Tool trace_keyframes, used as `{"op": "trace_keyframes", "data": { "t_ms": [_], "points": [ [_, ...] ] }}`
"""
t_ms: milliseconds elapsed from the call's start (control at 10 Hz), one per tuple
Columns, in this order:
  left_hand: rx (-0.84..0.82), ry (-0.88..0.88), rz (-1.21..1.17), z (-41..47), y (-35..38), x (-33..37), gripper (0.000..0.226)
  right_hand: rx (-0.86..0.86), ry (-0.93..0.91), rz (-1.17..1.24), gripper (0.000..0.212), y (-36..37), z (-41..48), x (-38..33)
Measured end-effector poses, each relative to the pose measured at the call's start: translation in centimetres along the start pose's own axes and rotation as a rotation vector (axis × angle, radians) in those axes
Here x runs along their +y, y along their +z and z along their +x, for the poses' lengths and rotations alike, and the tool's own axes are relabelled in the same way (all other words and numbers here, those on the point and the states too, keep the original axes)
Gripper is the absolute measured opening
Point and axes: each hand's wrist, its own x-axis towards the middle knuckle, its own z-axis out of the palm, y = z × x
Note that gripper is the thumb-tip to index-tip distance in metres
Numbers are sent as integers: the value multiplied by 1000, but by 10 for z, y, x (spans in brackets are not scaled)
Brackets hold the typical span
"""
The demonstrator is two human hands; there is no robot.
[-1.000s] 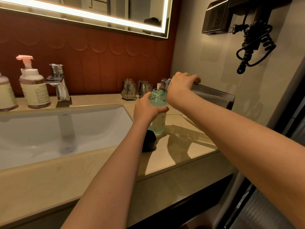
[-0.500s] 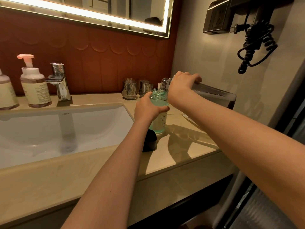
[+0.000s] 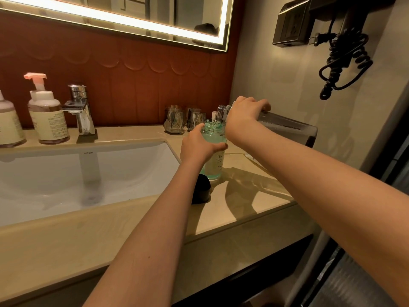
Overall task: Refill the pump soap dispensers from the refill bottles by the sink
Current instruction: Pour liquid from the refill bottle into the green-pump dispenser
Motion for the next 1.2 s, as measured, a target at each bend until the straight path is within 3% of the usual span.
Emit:
{"op": "trace_keyframes", "data": {
  "t_ms": [1200],
  "points": [
    [4,1,10,1,1,-1,89,11,5,-6,53,2,1,-2]
  ]
}}
